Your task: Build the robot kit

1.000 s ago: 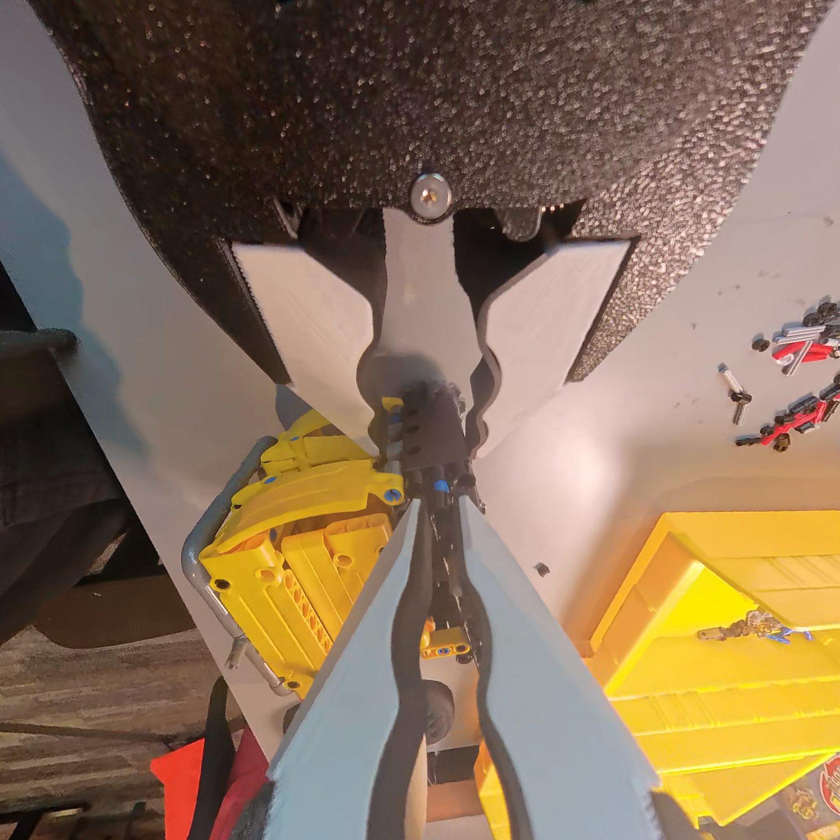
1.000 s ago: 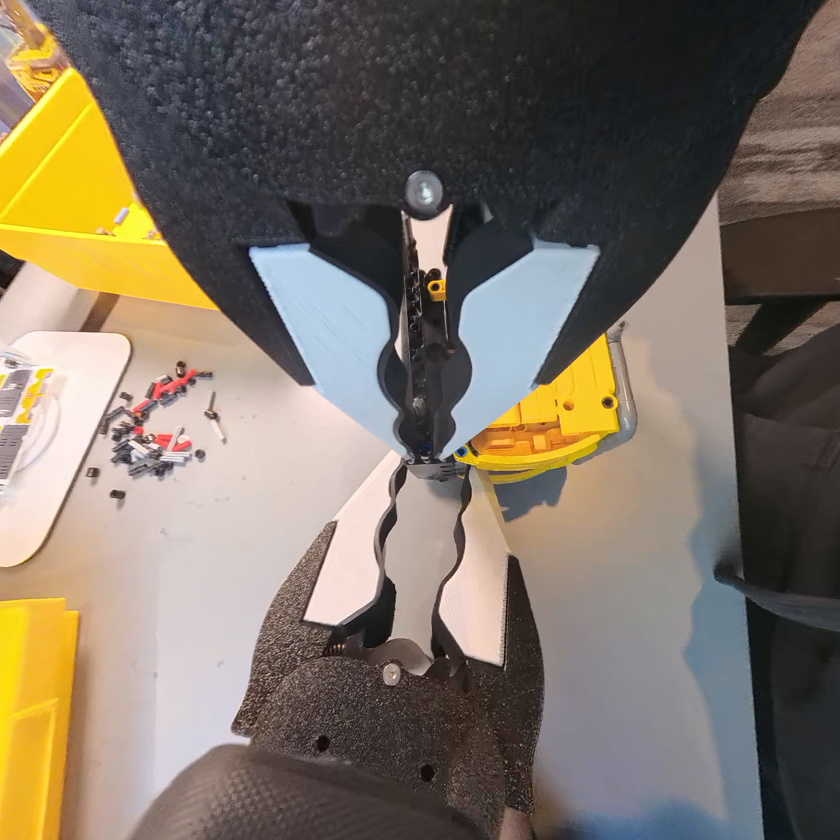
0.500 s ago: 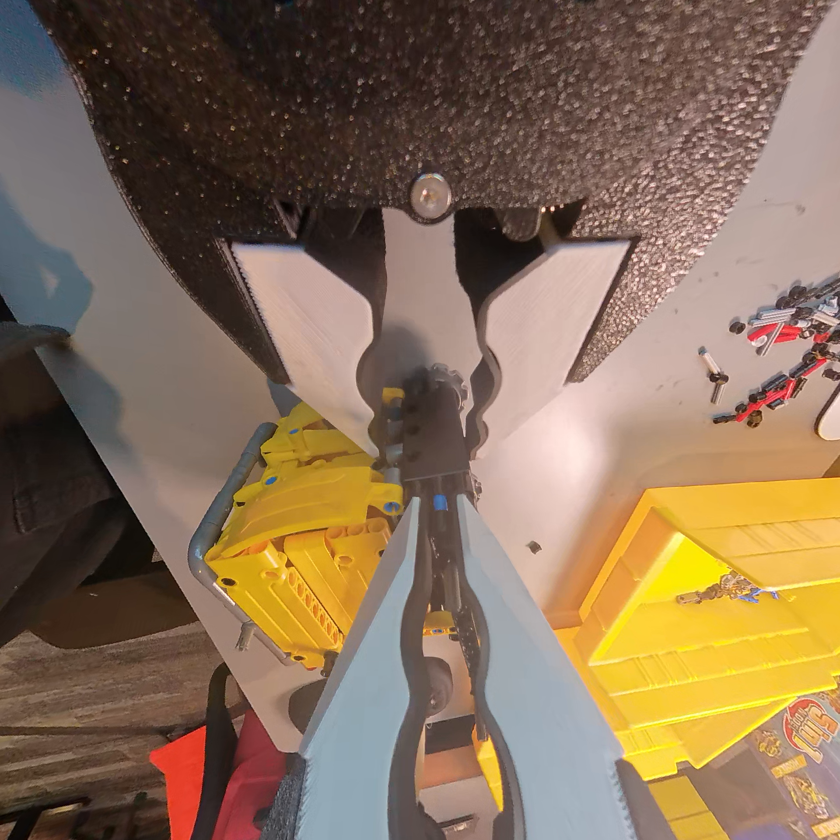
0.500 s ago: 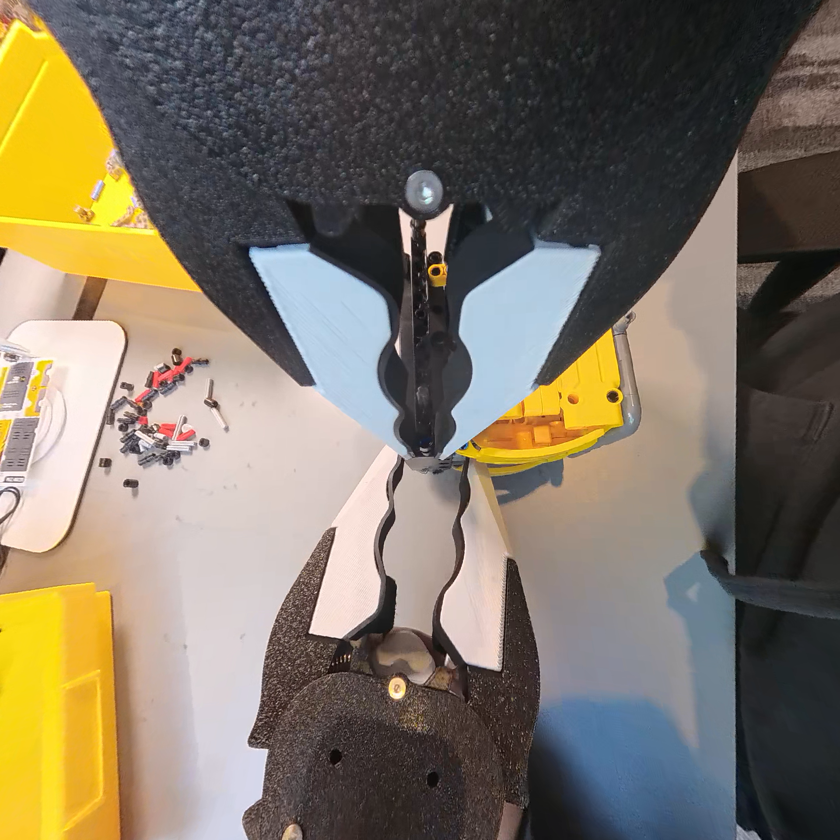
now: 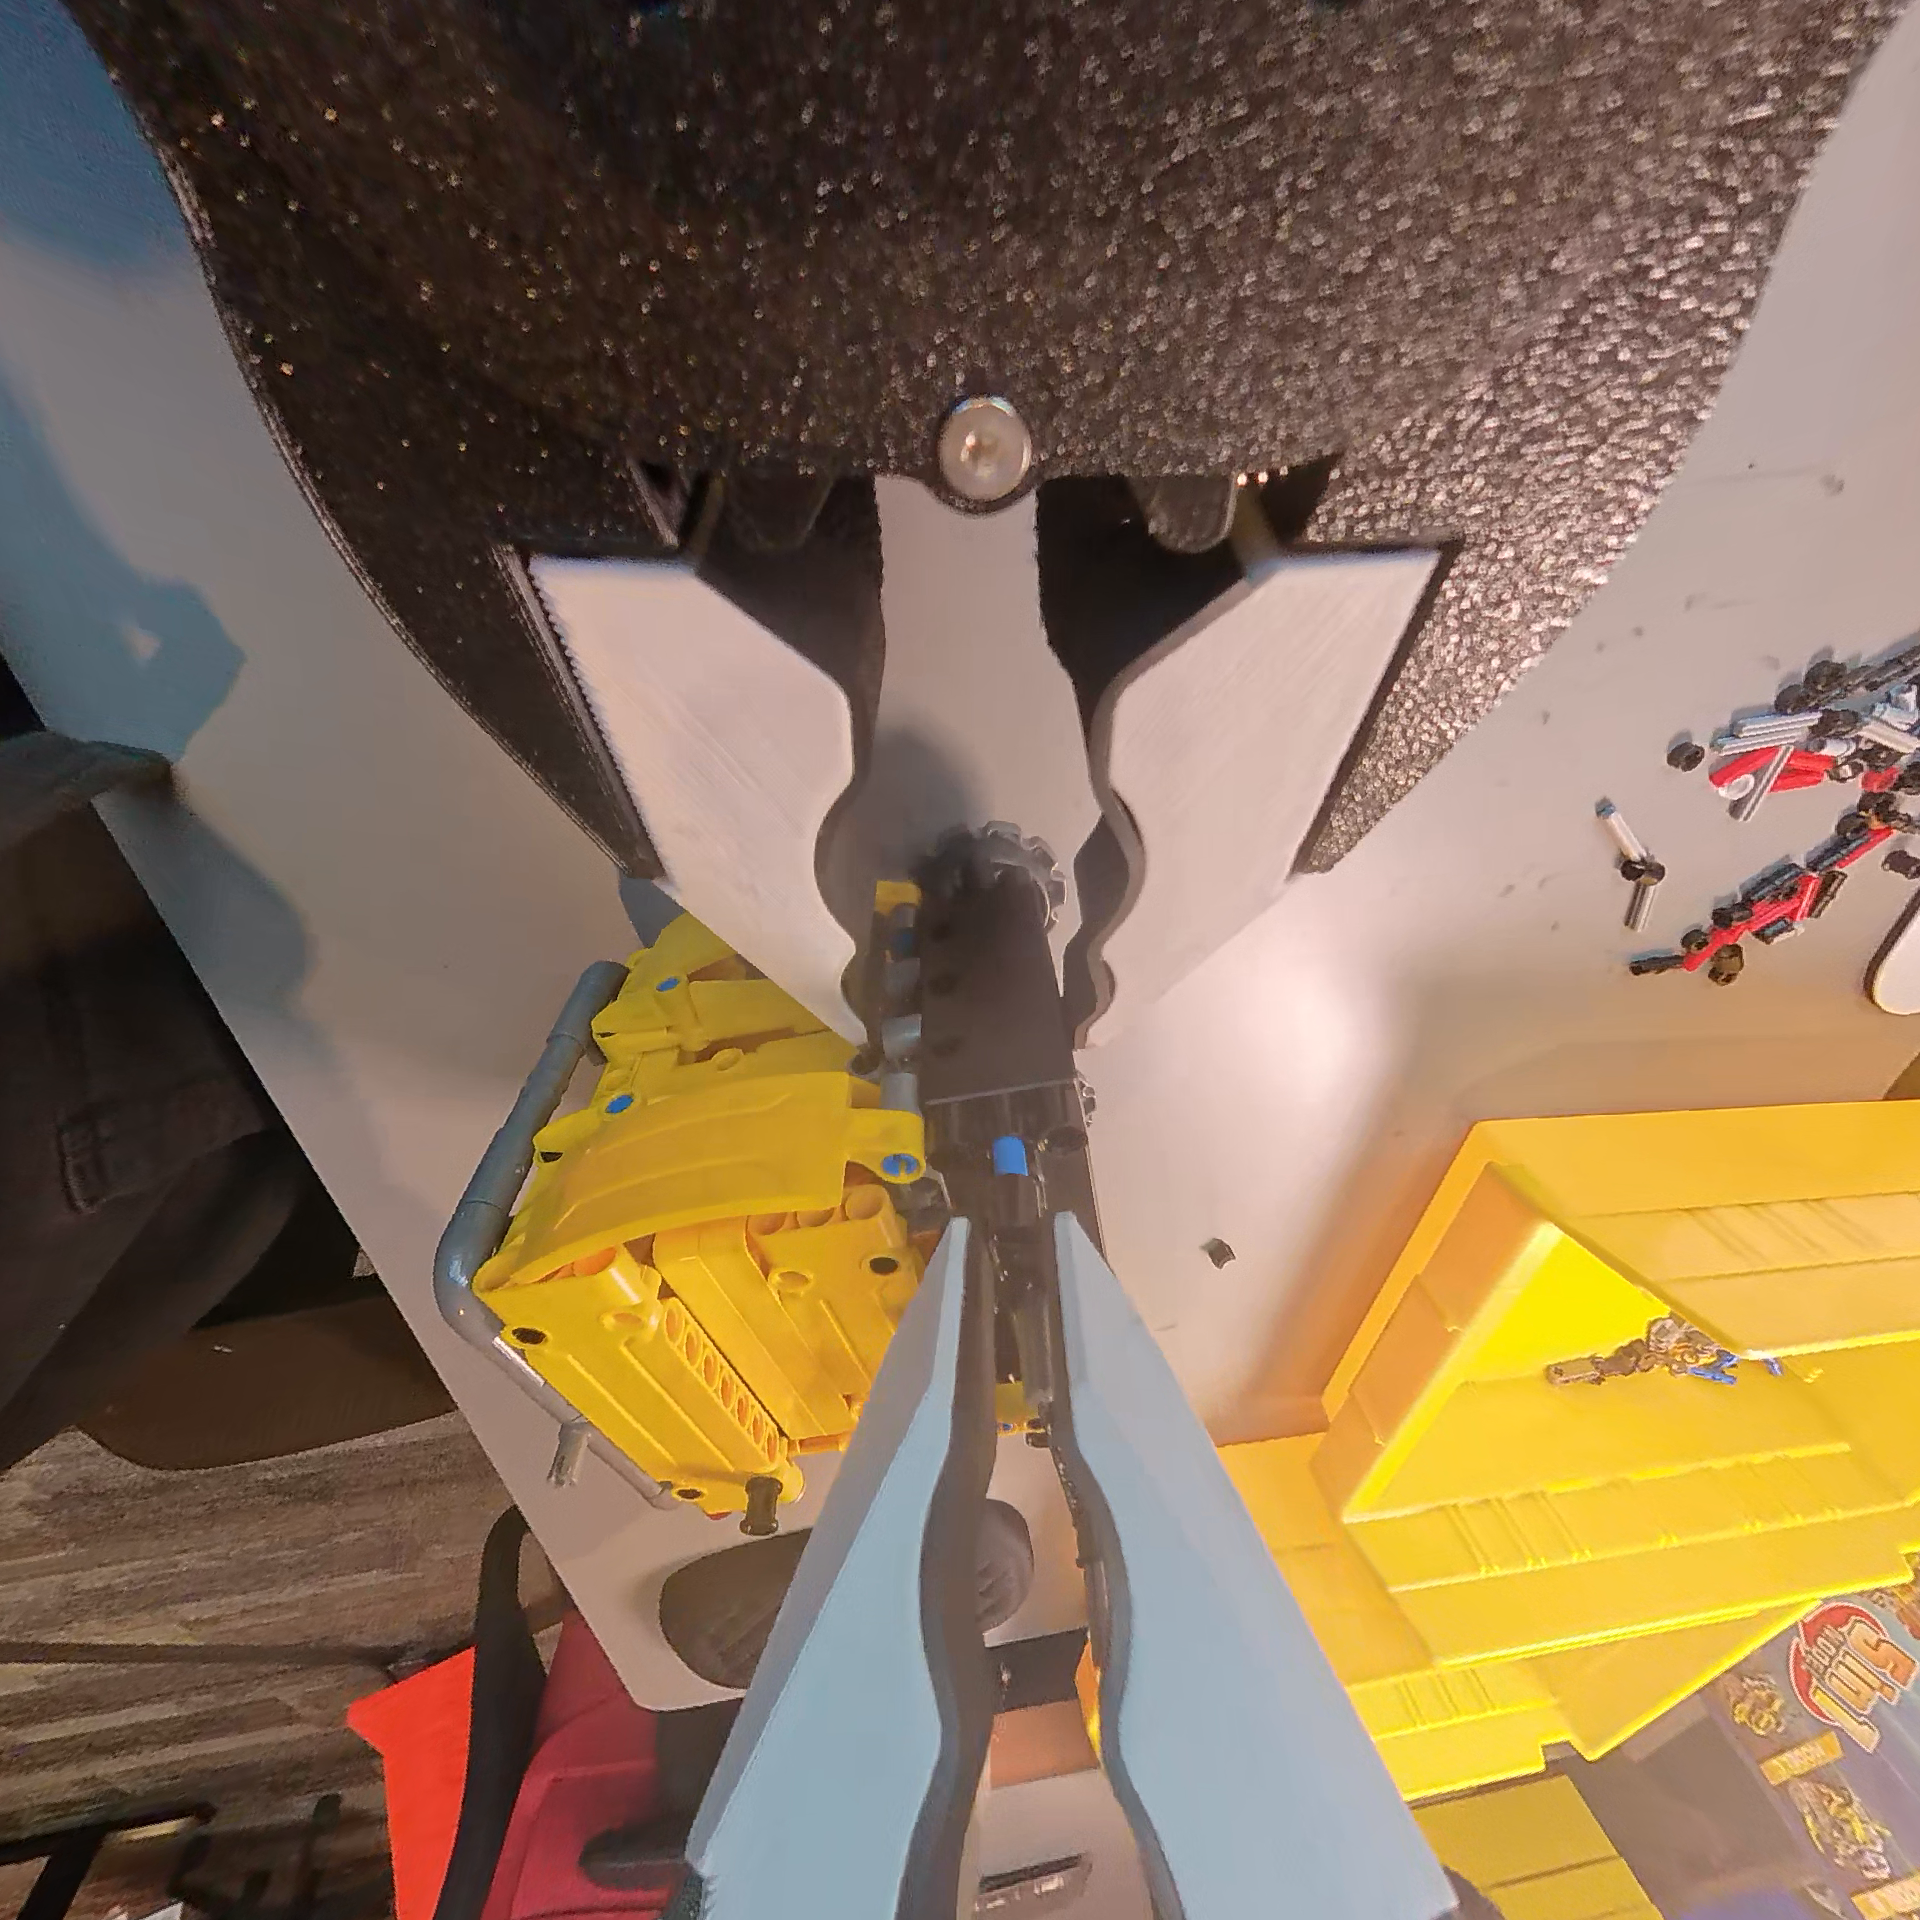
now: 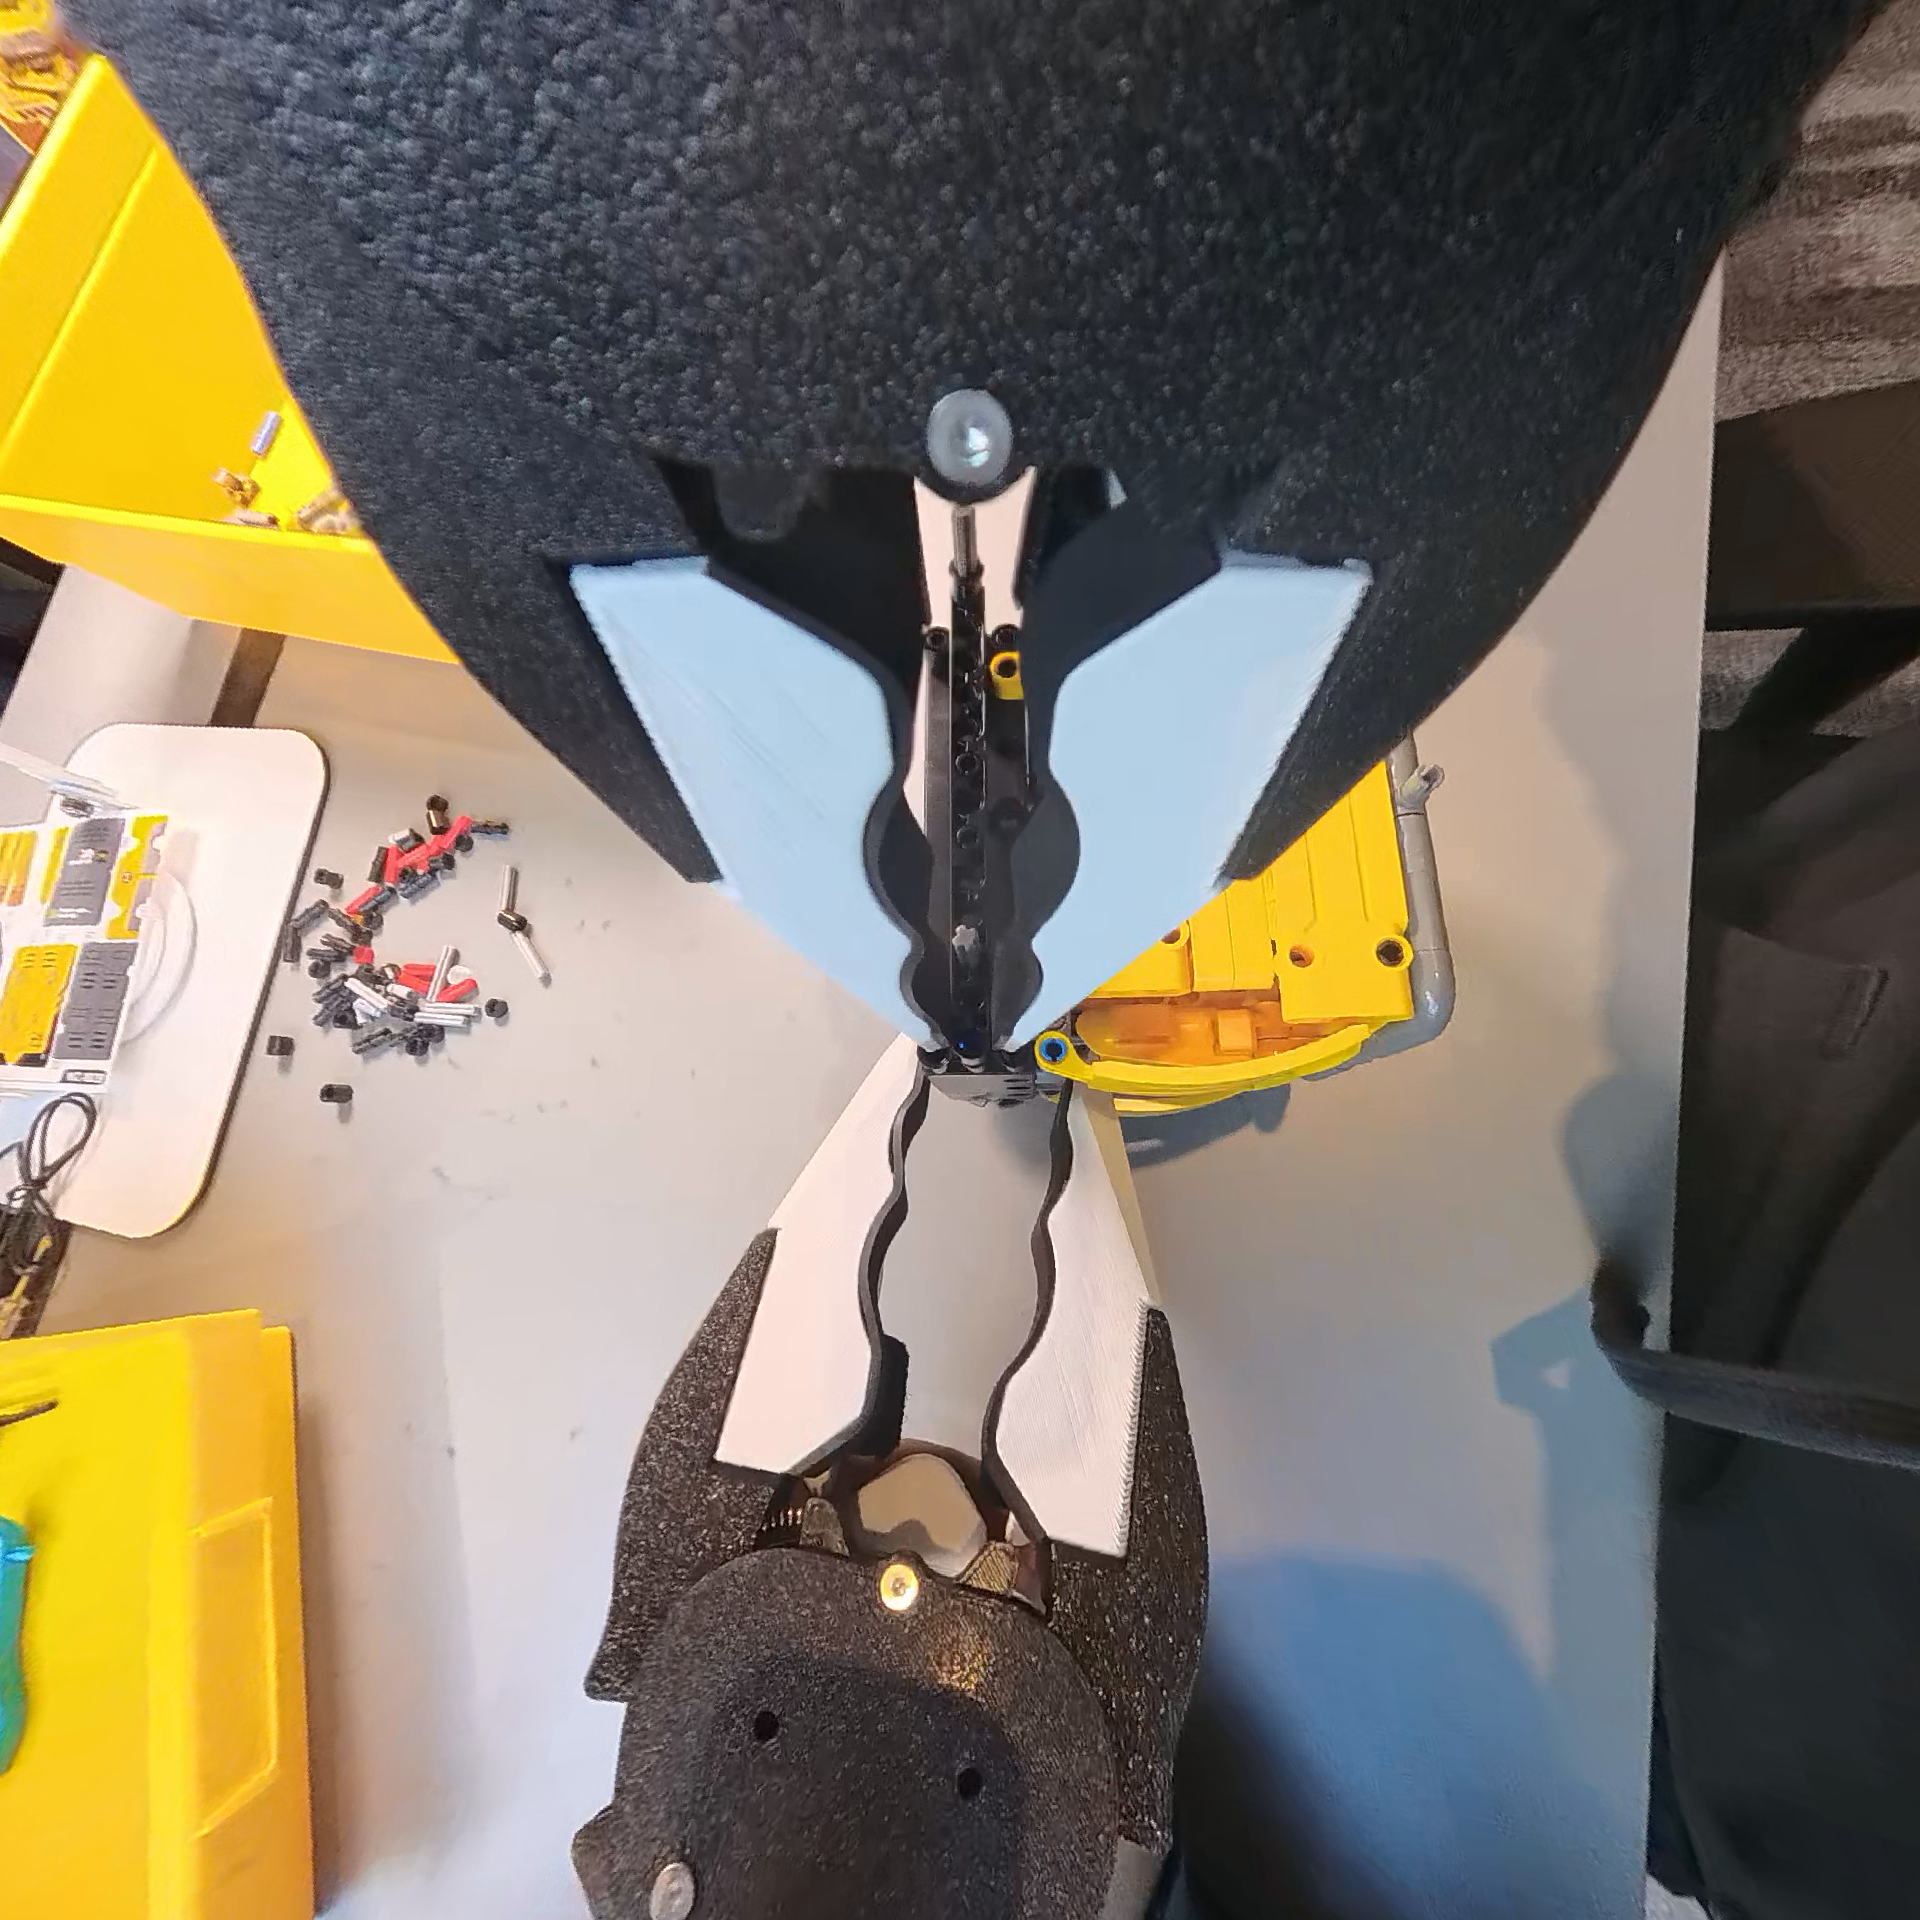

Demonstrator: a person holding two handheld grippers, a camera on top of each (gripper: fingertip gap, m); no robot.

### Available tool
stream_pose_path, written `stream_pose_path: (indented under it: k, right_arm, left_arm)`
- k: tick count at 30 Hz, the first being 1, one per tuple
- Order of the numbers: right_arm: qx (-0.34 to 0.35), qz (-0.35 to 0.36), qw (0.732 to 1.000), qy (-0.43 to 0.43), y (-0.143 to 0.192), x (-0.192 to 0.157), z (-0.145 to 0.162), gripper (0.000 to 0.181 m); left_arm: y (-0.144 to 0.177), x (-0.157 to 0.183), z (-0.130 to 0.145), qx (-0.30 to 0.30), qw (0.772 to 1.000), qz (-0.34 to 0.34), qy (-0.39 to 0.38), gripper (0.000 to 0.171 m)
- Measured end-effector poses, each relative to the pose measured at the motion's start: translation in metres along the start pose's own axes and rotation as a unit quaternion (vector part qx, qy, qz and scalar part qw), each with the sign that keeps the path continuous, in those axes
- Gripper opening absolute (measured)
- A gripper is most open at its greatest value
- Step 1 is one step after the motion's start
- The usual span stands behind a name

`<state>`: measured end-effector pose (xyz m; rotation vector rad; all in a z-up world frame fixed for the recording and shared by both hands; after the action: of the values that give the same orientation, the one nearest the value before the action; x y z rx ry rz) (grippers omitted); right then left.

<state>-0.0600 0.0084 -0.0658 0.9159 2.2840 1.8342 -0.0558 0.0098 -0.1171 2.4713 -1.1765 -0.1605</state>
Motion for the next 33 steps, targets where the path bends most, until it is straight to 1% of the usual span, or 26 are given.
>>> stream_pose_path:
  k: [6,10,13,19,21,30,33]
  right_arm:
    - [0.002,-0.034,0.999,-0.021,-0.009,-0.003,-0.003,0.006]
    - [-0.032,-0.014,0.999,-0.012,-0.013,0.004,0.0,0.006]
    - [-0.026,-0.031,0.999,-0.03,-0.014,0.003,0.001,0.006]
    - [-0.031,-0.046,0.998,-0.026,-0.015,0.002,-0.001,0.006]
    - [-0.032,-0.062,0.997,-0.026,-0.016,0.0,-0.002,0.006]
    - [-0.045,-0.071,0.996,-0.028,-0.019,0.003,-0.002,0.006]
    - [-0.044,-0.085,0.995,-0.033,-0.018,0.001,-0.003,0.006]
  left_arm:
    - [-0.005,0.001,0.005,-0.019,1.0,-0.009,-0.003,0.03]
    - [-0.004,-0.002,0.007,-0.021,1.0,-0.005,0.021,0.03]
    - [-0.005,-0.001,0.008,-0.024,1.0,-0.007,0.018,0.03]
    - [-0.005,-0.001,0.007,-0.026,1.0,-0.013,0.01,0.029]
    - [-0.006,0.0,0.008,-0.029,0.999,-0.014,0.005,0.03]
    - [-0.004,-0.003,0.009,-0.031,0.999,-0.019,0.009,0.029]
    - [-0.004,-0.002,0.009,-0.033,0.999,-0.018,0.006,0.029]
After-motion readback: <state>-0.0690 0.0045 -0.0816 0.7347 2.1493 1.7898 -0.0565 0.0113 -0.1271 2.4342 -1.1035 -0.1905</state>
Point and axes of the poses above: each gripper's, where its closed fingertips meet, y back along the fingers, z out of its underside, x = y × z across the jaws, the point moved 1 cm from there along y, back along the fingers, and after that the axes turned 14 degrees about y, right-handed, at the moved point
